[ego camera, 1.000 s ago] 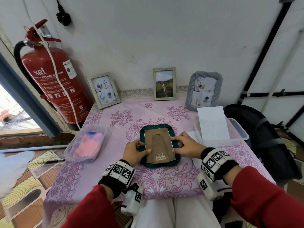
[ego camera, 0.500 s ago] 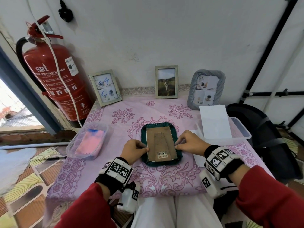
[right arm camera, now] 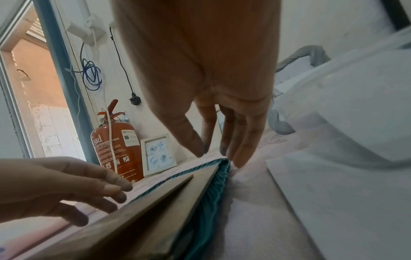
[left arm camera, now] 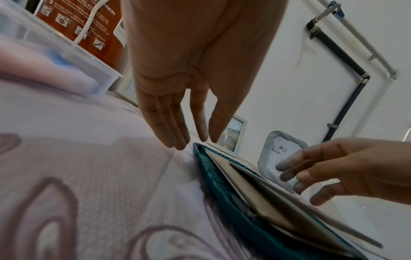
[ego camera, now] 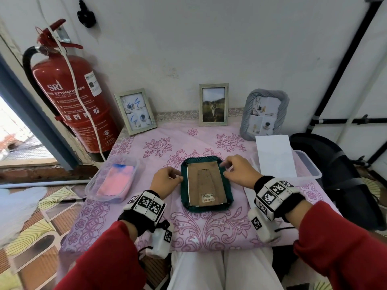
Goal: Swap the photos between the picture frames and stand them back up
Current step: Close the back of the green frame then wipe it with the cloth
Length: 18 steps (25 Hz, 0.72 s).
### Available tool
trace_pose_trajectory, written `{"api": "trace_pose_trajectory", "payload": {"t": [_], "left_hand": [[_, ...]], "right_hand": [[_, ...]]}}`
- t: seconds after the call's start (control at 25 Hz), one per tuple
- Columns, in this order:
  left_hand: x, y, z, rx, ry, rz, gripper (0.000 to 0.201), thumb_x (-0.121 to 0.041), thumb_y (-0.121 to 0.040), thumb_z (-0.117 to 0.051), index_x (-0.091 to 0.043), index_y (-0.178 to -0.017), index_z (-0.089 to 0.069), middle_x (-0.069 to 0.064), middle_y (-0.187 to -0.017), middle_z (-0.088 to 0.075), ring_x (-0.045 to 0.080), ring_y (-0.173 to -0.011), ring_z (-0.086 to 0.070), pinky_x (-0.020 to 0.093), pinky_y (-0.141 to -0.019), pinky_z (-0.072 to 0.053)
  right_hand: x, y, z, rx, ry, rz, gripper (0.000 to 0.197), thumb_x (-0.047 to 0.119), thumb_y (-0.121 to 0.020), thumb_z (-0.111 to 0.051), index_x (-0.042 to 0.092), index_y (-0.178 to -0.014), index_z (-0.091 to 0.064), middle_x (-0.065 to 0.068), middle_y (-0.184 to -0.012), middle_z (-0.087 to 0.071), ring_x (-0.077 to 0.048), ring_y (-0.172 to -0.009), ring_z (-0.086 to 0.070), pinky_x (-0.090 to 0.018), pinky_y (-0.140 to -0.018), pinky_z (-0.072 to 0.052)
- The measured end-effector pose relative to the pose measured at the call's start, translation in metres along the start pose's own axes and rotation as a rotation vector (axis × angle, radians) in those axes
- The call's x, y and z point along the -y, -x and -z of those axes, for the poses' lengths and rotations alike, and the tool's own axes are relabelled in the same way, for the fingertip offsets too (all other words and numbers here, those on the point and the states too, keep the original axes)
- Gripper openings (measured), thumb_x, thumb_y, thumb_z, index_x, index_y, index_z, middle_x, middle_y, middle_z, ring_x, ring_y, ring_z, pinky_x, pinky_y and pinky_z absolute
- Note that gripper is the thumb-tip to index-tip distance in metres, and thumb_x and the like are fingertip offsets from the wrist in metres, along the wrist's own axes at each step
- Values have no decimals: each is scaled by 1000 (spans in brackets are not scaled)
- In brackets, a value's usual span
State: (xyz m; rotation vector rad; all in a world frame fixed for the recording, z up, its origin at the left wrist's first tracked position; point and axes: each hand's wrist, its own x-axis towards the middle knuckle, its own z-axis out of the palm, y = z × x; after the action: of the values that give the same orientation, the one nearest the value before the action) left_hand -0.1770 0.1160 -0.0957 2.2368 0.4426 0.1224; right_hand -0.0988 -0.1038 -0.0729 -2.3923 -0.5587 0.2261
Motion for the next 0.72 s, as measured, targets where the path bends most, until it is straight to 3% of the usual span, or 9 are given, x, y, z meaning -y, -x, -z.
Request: {"api": "trace_pose_trajectory", "payload": {"t": [0.08,0.24,0.4,0.56,0.72], "left_hand": [[-5,-8,1,8,-24,-9,25,-17,-83,-67,-6,-106,-64,7,-93,-60,18,-85,-55,23,-80,-43],[-14,-22,-5,36,-83,-13,36,-22,-80,-71,-6,-110,-60,8,-98,-58,17,-87,-52,25,-81,-43],[-14,-33,-10,145,-188,-7,56,-24,-73,-79,-4,-119,-54,13,-114,-59,24,-100,-56,28,-87,-44],[-6,-34,-14,130,-243,-17,65,-25,-69,-81,-3,-121,-51,17,-123,-53,30,-111,-52,38,-97,-44],[-3,-34,-18,119,-244,-17,65,-26,-70,-81,-3,-122,-49,17,-125,-51,31,-114,-49,40,-99,-42]], "right_hand": [[2,-9,-3,-34,68,2,26,10,-81,-63,6,-107,-64,-17,-114,-57,-28,-102,-54,-30,-86,-45],[-2,-24,-11,16,200,-124,47,22,-80,-68,12,-123,-53,-15,-127,-45,-31,-120,-41,-34,-100,-36],[-8,-33,-13,71,205,-174,58,31,-74,-76,10,-122,-51,-14,-125,-50,-30,-118,-47,-38,-100,-41],[-17,-34,-15,67,171,-181,58,36,-72,-78,11,-119,-53,-12,-119,-55,-28,-112,-51,-40,-96,-44],[-20,-35,-17,62,166,-163,60,38,-72,-77,12,-120,-53,-11,-118,-56,-27,-111,-51,-41,-95,-45]]}}
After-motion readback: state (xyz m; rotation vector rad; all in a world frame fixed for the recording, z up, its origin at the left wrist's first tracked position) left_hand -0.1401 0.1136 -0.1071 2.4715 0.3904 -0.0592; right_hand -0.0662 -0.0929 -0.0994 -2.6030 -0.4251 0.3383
